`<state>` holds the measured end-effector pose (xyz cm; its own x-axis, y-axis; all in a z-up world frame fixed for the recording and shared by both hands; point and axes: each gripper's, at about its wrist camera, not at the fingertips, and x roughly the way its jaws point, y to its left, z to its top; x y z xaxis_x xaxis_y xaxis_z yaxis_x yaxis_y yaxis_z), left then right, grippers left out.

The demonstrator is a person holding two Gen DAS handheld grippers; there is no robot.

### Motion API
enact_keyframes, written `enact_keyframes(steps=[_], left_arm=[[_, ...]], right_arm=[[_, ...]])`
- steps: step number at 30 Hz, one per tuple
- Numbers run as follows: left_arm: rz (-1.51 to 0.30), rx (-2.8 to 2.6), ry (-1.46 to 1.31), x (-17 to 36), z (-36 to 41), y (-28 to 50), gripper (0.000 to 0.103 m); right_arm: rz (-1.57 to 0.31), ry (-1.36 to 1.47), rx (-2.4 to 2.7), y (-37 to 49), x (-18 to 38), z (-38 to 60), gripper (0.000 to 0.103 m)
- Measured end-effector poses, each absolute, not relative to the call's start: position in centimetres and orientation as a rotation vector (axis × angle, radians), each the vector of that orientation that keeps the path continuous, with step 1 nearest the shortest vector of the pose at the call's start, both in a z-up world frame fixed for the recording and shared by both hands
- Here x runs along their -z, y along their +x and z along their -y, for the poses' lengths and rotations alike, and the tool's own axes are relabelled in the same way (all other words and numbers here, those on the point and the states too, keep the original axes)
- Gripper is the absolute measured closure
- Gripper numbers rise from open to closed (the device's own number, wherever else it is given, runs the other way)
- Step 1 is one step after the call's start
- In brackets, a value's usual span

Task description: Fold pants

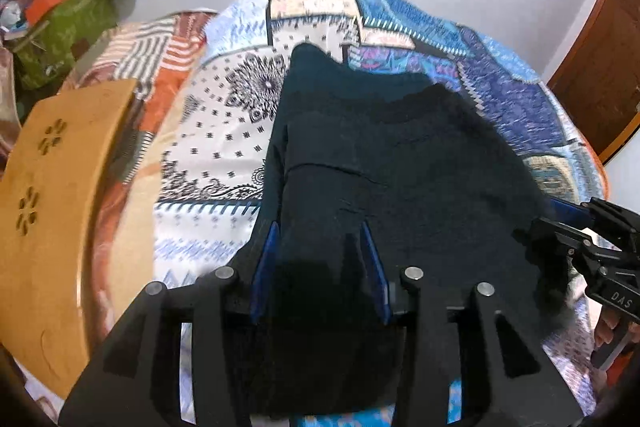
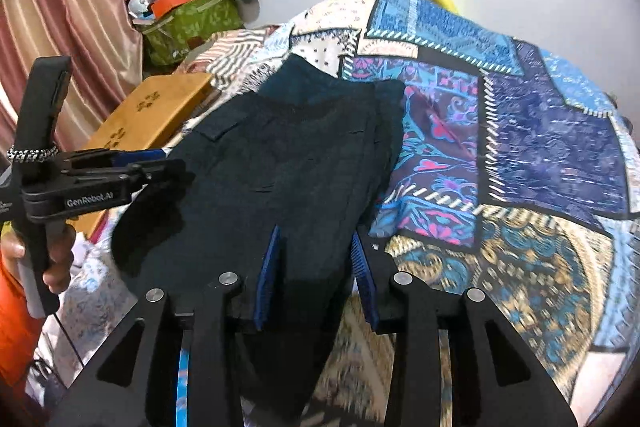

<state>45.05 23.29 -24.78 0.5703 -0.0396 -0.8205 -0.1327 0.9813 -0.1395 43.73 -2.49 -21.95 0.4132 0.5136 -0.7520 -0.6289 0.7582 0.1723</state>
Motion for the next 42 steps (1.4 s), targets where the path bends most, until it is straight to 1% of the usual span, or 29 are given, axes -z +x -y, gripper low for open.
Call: enact_keyframes(steps=[5, 9, 15, 19, 25, 31, 33, 34, 35, 36, 37, 39, 41, 42], left_arm=[[-0.896, -0.038, -0.159, 19.6, -21.7, 40.8, 0.062], [-0.815, -0.025, -0.115, 14.4, -19.5, 36.3, 0.061], [-0.658, -0.018, -0.032, 6.6, -15.2, 28.4, 0.061], [-0.527, -0.020, -0.002, 2.2, -12.3, 22.4, 0.059], [-0.358, -0.047, 0.008, -1.2, -9.1, 14.5, 0.059], [-0.245, -0.106, 0.022, -1.6, -6.7, 8.9, 0.055], [-0.223, -0.107, 0.024, -1.4, -6.1, 7.6, 0.044], [-0.213, -0.107, 0.025, -1.2, -5.9, 7.2, 0.041], [-0.203, -0.113, 0.028, -1.1, -5.8, 6.8, 0.034], [-0.192, -0.124, 0.036, -0.9, -5.5, 6.4, 0.028], [-0.186, -0.129, 0.038, -0.8, -5.4, 6.2, 0.024], [-0.179, -0.127, 0.028, -0.6, -5.4, 5.6, 0.007], [-0.170, -0.120, 0.014, -0.5, -5.5, 5.2, 0.002], [-0.164, -0.120, 0.013, -0.4, -5.5, 5.2, 0.001]], right_arm=[[-0.807, -0.132, -0.726, 40.0, 17.6, 4.8, 0.070], [-0.709, -0.112, -0.731, 36.3, 12.9, 6.9, 0.070], [-0.534, -0.030, -0.769, 29.1, 5.2, 10.4, 0.070], [-0.416, -0.014, -0.793, 24.0, 1.9, 12.1, 0.070], [-0.244, -0.022, -0.817, 16.2, -0.6, 13.9, 0.070], [-0.172, 0.008, -0.788, 11.8, -0.3, 15.1, 0.070], [-0.170, 0.017, -0.774, 11.0, 0.2, 15.3, 0.070], [-0.174, 0.022, -0.774, 11.0, 0.5, 15.2, 0.067], [-0.180, 0.022, -0.774, 11.1, 0.8, 15.1, 0.063], [-0.187, 0.021, -0.765, 11.2, 1.0, 14.9, 0.050], [-0.188, 0.022, -0.754, 10.8, 1.0, 15.0, 0.039], [-0.180, 0.021, -0.737, 10.5, 1.1, 15.1, 0.032], [-0.175, 0.017, -0.721, 10.4, 1.1, 15.1, 0.025], [-0.170, 0.015, -0.717, 10.2, 1.1, 15.2, 0.018]])
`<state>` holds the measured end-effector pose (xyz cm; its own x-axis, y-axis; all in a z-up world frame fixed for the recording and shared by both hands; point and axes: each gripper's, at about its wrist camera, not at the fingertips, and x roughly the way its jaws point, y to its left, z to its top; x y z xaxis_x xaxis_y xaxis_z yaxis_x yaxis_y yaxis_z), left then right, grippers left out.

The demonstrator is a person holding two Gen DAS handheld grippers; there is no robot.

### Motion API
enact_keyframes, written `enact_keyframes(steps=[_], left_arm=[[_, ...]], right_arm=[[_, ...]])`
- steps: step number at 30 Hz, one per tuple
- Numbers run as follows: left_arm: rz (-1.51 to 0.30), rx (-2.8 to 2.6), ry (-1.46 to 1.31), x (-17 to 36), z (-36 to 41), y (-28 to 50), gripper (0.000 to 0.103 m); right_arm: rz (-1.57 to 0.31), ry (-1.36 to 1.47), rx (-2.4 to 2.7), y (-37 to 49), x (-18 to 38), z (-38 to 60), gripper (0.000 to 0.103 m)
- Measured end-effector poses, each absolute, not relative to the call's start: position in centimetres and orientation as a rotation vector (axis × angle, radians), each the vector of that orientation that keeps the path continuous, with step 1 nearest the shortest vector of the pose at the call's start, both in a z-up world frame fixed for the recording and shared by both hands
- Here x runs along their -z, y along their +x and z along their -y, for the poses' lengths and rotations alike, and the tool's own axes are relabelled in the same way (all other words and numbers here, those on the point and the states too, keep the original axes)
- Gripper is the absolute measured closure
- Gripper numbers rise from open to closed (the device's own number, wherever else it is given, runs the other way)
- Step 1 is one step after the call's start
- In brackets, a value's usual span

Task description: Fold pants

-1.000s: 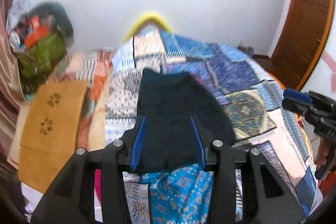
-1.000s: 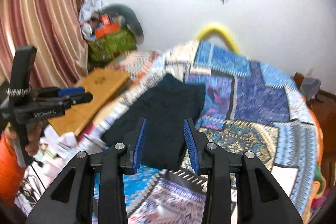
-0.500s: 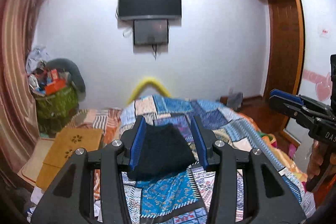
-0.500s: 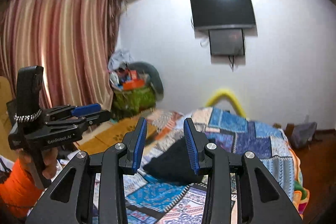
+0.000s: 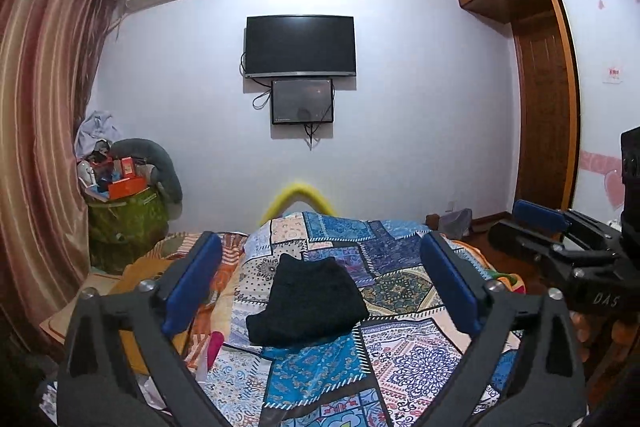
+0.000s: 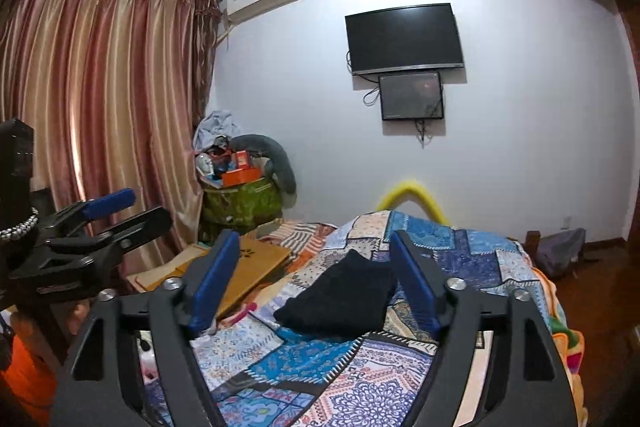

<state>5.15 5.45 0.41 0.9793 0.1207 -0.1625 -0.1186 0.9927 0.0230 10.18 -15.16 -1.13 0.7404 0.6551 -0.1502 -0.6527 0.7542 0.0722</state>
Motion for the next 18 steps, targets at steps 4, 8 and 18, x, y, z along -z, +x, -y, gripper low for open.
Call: enact_keyframes(steps=[4, 8, 18], left_arm=[[-0.163, -0.120, 0.010, -0.3, -5.4, 4.7, 0.000], [-0.173, -0.116, -0.011, 0.0, -5.5, 4.9, 0.000], [-0.185, -0.121, -0.037, 0.9, -5.9, 5.4, 0.000]], right_arm=[[-0.160, 0.014, -0.703, 9.9, 1.2, 15.3, 0.002], [-0.170, 0.025, -0.710, 9.9, 1.4, 15.5, 0.000], [-0.158, 0.013, -0.693, 9.3, 1.7, 15.7, 0.000]])
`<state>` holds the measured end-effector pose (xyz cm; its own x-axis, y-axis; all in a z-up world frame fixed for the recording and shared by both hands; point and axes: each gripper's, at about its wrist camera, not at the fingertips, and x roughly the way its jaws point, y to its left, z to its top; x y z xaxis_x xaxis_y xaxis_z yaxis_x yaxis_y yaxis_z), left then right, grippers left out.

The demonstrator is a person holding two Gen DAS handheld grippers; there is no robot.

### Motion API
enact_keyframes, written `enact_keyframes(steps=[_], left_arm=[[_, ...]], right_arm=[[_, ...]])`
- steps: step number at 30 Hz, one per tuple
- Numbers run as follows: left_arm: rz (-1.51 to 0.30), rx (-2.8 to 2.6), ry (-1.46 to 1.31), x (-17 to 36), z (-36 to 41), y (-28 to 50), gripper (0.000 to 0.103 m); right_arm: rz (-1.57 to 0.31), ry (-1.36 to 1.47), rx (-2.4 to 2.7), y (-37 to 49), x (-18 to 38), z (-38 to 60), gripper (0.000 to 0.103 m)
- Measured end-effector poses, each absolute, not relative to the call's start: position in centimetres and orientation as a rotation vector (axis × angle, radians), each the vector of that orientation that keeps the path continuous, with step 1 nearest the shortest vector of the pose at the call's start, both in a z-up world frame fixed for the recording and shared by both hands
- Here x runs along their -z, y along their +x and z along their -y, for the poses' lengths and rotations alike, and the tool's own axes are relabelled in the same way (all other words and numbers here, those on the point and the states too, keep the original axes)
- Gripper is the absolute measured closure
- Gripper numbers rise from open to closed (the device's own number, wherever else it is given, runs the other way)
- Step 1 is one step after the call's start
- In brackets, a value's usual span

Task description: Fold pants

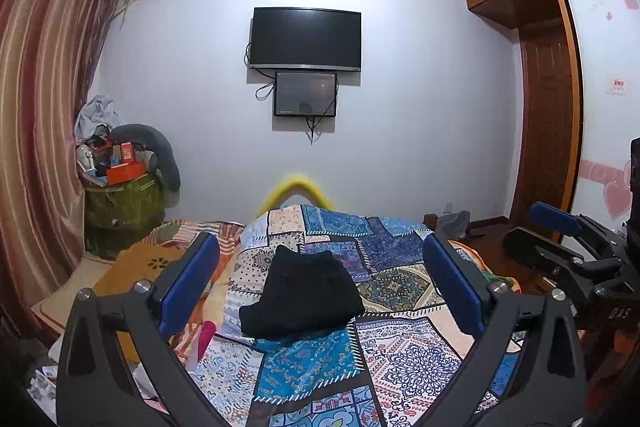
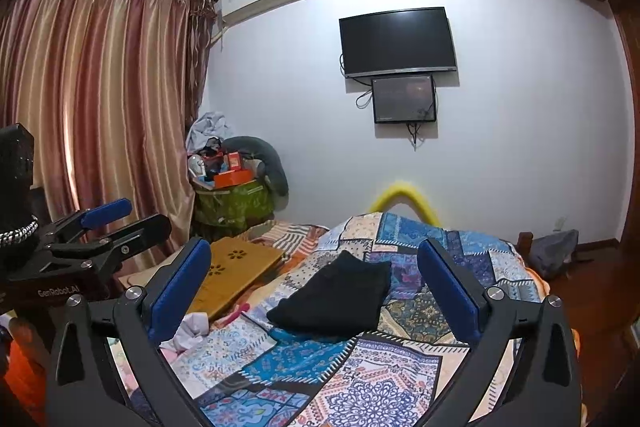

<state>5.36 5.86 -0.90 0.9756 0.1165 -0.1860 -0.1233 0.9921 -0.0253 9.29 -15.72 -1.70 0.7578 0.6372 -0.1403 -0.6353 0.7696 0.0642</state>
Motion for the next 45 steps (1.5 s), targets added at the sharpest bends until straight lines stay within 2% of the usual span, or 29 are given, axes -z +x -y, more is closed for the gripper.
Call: enact_keyframes(steps=[45], left_arm=[[-0.226, -0.095, -0.030, 1.48, -6.05, 5.92, 0.000]], right_arm=[[-0.173, 0.029, -0.694, 9.37, 1.41, 16.06, 0.000]])
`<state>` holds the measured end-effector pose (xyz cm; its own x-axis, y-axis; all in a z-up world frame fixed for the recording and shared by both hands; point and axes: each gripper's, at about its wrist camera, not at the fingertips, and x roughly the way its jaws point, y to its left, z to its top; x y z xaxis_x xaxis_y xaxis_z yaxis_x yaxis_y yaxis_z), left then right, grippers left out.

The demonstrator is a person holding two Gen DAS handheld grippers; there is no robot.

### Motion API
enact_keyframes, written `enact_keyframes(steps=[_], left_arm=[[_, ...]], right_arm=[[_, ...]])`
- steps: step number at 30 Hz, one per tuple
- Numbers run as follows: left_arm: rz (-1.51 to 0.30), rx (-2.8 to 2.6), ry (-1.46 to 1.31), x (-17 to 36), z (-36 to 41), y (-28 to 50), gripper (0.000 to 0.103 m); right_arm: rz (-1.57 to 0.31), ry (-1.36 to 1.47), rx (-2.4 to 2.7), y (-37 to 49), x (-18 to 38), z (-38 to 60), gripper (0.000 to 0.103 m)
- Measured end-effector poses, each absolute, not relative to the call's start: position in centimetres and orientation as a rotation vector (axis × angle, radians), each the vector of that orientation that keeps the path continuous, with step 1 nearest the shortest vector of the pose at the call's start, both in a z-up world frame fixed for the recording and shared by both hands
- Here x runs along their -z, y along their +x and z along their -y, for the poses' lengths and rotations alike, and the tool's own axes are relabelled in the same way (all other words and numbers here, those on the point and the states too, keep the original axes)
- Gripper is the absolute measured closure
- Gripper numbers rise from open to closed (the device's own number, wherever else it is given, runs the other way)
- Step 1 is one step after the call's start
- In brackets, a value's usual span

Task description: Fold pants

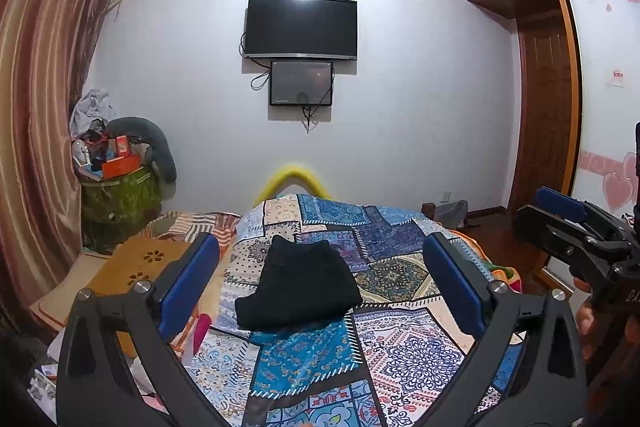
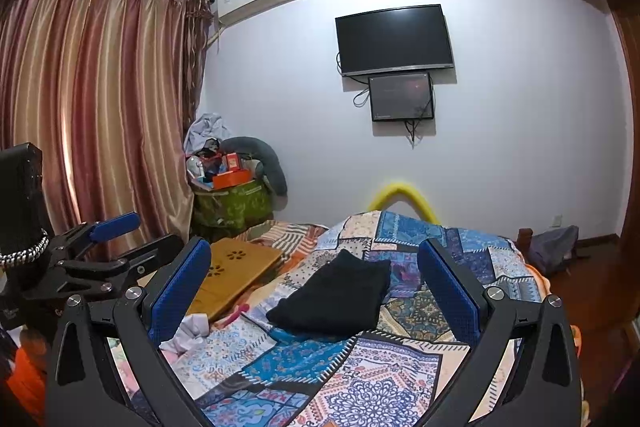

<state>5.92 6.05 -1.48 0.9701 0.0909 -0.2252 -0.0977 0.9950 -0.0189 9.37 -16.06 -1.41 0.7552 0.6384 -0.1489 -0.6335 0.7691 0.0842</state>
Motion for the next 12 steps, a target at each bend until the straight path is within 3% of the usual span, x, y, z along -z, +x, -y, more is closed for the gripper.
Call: enact_keyframes(steps=[12], left_arm=[[-0.231, -0.079, -0.026, 1.68, -5.99, 5.96, 0.000]], right_arm=[[-0.179, 0.030, -0.691, 9.48, 1.58, 16.22, 0.000]])
